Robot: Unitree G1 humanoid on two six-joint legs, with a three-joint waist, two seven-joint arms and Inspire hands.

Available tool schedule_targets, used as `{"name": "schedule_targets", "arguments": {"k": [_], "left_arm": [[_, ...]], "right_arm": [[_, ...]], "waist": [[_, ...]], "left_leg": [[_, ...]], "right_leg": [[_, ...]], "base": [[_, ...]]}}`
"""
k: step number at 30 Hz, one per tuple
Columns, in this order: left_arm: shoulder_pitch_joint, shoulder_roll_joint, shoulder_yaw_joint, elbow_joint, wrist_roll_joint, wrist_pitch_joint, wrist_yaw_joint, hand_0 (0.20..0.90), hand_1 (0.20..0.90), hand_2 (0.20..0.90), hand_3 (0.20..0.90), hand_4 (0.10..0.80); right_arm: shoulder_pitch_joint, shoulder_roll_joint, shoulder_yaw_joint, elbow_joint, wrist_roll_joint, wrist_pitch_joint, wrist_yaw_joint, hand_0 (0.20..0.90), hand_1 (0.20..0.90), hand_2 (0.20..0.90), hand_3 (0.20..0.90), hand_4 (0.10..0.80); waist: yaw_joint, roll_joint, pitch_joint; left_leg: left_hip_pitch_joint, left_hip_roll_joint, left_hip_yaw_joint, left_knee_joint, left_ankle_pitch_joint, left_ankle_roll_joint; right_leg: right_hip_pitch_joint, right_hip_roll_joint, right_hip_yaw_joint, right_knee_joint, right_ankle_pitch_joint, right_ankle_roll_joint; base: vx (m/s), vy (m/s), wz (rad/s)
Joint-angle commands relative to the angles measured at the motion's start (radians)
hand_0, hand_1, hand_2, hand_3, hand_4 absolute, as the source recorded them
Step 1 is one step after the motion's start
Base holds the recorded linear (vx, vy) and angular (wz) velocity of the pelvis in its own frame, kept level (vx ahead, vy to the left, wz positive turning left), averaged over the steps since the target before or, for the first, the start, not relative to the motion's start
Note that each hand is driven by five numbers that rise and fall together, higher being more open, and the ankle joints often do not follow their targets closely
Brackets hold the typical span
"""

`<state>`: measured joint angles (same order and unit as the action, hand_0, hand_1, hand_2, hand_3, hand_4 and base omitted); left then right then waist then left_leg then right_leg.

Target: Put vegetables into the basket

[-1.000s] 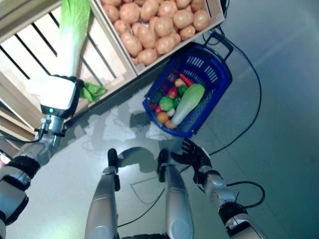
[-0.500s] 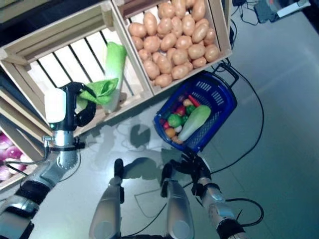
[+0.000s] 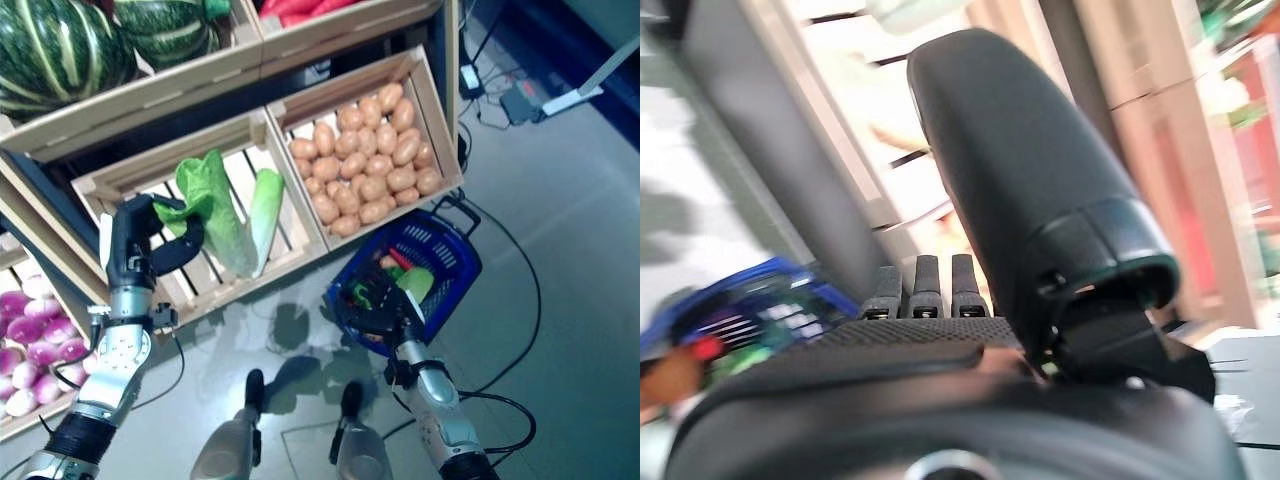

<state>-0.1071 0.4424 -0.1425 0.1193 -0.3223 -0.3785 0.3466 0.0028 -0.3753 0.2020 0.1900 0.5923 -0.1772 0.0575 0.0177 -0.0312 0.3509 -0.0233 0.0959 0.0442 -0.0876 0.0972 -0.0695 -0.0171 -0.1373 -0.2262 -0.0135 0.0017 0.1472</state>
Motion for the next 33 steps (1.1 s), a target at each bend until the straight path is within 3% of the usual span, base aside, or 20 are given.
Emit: {"name": "schedule_targets", "arguments": {"k": [1,8,15,24,28,33], "left_arm": [[-0.007,-0.007,0.04,-0.12,-0.137,-0.042,-0.087,0.3,0.3,0.3,0.3,0.4],[-0.002,-0.043,0.027,-0.161,-0.357,0.047,-0.2,0.3,0.3,0.3,0.3,0.4],[-0.035,-0.032,-0.01,-0.164,-0.393,0.116,-0.21,0.3,0.3,0.3,0.3,0.4],[-0.042,-0.026,-0.045,-0.13,-0.428,0.165,-0.254,0.3,0.3,0.3,0.3,0.4],[-0.048,-0.028,-0.06,-0.114,-0.479,0.186,-0.266,0.3,0.3,0.3,0.3,0.4],[-0.046,-0.041,-0.08,-0.103,-0.525,0.191,-0.263,0.3,0.3,0.3,0.3,0.4]], "right_arm": [[0.043,-0.037,0.0,-0.118,-0.019,-0.065,0.08,0.9,0.9,0.9,0.9,0.8],[-0.003,-0.059,0.031,-0.18,-0.013,-0.002,0.163,0.9,0.9,0.9,0.9,0.8],[-0.083,-0.114,0.062,-0.197,0.037,0.084,0.228,0.9,0.9,0.9,0.9,0.8],[-0.156,-0.136,0.133,-0.209,0.227,0.277,0.37,0.9,0.9,0.9,0.9,0.8],[-0.185,-0.123,0.163,-0.202,0.249,0.305,0.363,0.9,0.9,0.9,0.9,0.8],[-0.218,-0.111,0.187,-0.187,0.233,0.28,0.267,0.9,0.9,0.9,0.9,0.8]], "waist": [[-0.001,-0.015,-0.165],[0.005,-0.011,-0.208],[0.015,-0.013,-0.232],[0.029,-0.024,-0.267],[0.034,-0.028,-0.279],[0.034,-0.028,-0.29]], "left_leg": [[-0.004,-0.046,0.038,0.013,-0.076,0.023],[0.039,-0.052,0.049,0.004,-0.096,0.036],[0.062,-0.051,0.054,0.0,-0.108,0.038],[0.081,-0.043,0.054,0.0,-0.114,0.032],[0.084,-0.039,0.054,0.0,-0.115,0.028],[0.086,-0.035,0.055,0.0,-0.112,0.026]], "right_leg": [[-0.004,-0.034,0.011,0.028,0.016,0.005],[0.031,-0.039,0.023,0.006,0.02,0.01],[0.054,-0.041,0.026,-0.007,0.022,0.015],[0.083,-0.039,0.018,-0.03,0.023,0.011],[0.091,-0.039,0.014,-0.036,0.023,0.01],[0.094,-0.039,0.015,-0.038,0.021,0.006]], "base": [[0.119,-0.006,-0.09],[0.044,-0.007,-0.08],[0.006,-0.007,-0.02],[0.0,0.0,0.0],[0.0,0.0,0.0],[0.0,0.0,0.0]]}}
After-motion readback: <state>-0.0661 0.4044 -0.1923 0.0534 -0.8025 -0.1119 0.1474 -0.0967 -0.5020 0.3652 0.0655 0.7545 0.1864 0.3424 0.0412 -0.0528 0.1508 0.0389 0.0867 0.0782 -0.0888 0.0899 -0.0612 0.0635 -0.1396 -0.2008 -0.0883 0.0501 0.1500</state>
